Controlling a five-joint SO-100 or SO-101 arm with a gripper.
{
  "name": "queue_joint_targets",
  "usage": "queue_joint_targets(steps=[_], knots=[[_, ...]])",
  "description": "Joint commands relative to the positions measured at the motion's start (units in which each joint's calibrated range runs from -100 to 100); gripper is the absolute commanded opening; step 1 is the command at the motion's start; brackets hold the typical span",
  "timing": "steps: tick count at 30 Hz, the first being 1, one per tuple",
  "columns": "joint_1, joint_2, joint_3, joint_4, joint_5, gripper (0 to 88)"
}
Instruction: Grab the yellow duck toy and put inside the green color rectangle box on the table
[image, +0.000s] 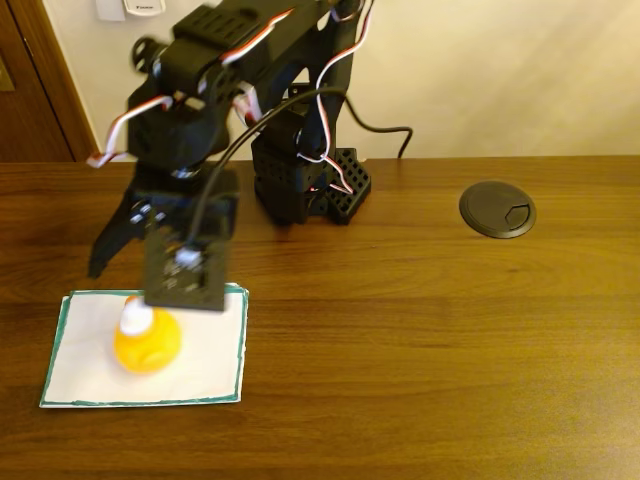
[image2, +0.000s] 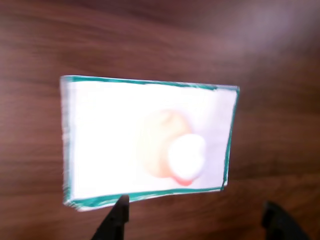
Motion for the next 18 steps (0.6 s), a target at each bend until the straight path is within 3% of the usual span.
queue_joint_targets(steps=[1,6,7,12,16,18], knots=[[-3.45,-11.01,1.61,5.02,-1.42,31.0],[-20.97,-21.31,14.18,2.80,-8.45,2.8],[-24.45,-21.74,16.45,1.35,-10.06,1.0],[-36.92,-21.83,25.37,-6.06,-16.26,0.3],[-38.83,-29.16,38.57,-11.86,-19.05,0.3],[-37.87,-34.23,42.03,-9.81,-19.19,0.3]])
